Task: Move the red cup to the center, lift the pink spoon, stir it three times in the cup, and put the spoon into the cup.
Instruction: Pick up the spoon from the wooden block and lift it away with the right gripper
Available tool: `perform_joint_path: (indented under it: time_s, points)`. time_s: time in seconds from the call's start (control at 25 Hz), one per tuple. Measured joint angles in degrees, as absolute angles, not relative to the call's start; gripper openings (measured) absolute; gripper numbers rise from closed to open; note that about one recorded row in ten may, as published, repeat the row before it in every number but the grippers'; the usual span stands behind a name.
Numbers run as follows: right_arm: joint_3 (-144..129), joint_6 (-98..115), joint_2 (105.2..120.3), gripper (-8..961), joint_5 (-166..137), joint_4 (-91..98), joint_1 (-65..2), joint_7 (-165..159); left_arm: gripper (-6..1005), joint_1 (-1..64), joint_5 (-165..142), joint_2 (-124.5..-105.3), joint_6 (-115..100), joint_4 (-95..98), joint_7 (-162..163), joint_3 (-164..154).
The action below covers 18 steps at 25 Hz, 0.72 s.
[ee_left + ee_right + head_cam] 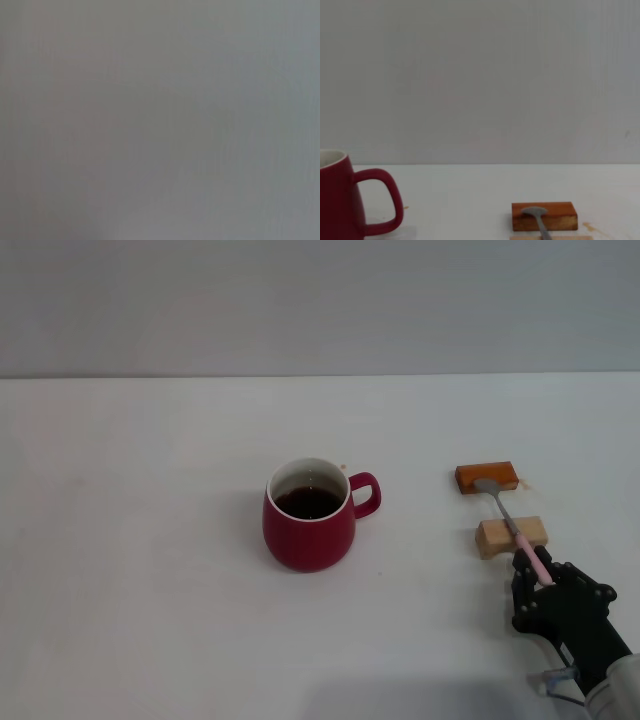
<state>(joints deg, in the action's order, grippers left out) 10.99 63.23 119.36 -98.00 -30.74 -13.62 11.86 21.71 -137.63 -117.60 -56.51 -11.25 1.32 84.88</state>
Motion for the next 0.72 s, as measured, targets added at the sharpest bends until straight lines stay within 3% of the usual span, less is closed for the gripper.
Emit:
perform_joint_path:
  time_s: [0.72]
  points:
    - [13.0,64.2,119.08,162,-98.0,-30.9,-13.6,15.1,844,21.9,-137.6,-117.60,-56.4,-11.2,1.3,85.0]
